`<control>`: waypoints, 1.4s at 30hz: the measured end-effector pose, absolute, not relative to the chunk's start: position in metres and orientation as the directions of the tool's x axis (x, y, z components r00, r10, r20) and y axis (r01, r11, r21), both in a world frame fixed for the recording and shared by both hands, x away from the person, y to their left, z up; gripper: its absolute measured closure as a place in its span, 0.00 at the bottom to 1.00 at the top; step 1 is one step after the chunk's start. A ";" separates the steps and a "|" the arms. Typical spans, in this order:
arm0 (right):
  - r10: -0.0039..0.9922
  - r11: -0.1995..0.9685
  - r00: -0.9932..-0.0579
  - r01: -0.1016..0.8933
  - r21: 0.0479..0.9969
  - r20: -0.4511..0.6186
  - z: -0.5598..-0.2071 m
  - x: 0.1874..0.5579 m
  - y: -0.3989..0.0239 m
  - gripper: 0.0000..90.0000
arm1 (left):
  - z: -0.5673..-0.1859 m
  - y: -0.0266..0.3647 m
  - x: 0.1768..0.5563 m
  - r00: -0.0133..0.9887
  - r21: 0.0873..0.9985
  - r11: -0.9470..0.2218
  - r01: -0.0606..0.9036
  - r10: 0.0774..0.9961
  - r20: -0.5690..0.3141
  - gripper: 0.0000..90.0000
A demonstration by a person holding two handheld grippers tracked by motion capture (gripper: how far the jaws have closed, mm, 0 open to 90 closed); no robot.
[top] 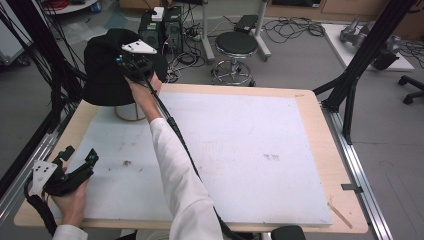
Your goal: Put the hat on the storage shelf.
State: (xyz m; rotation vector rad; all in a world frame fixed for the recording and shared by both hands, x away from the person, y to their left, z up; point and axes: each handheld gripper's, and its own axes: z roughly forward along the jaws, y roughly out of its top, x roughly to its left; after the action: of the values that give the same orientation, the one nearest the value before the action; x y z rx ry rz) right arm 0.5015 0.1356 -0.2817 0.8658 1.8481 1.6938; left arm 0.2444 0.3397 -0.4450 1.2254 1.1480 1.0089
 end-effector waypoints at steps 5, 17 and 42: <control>0.758 0.008 -0.647 0.130 0.991 0.079 -0.279 0.500 0.132 0.52 | -0.445 0.339 0.245 0.164 0.995 0.098 0.027 0.981 -0.101 0.26; 0.784 0.007 -0.616 0.132 0.991 0.077 -0.269 0.492 0.102 0.19 | -0.445 0.336 0.246 0.172 0.995 0.092 0.028 0.980 -0.096 0.26; 0.831 -0.028 -0.552 0.086 0.996 0.071 -0.270 0.440 -0.002 0.12 | -0.442 0.321 0.244 0.192 0.992 0.127 0.018 0.973 -0.128 0.26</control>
State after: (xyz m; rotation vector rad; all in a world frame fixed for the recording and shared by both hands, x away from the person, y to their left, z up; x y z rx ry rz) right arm 0.4403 -0.0016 -0.2702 0.9673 1.6673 1.6370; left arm 0.2437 0.3213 -0.4421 1.2044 1.1282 0.9709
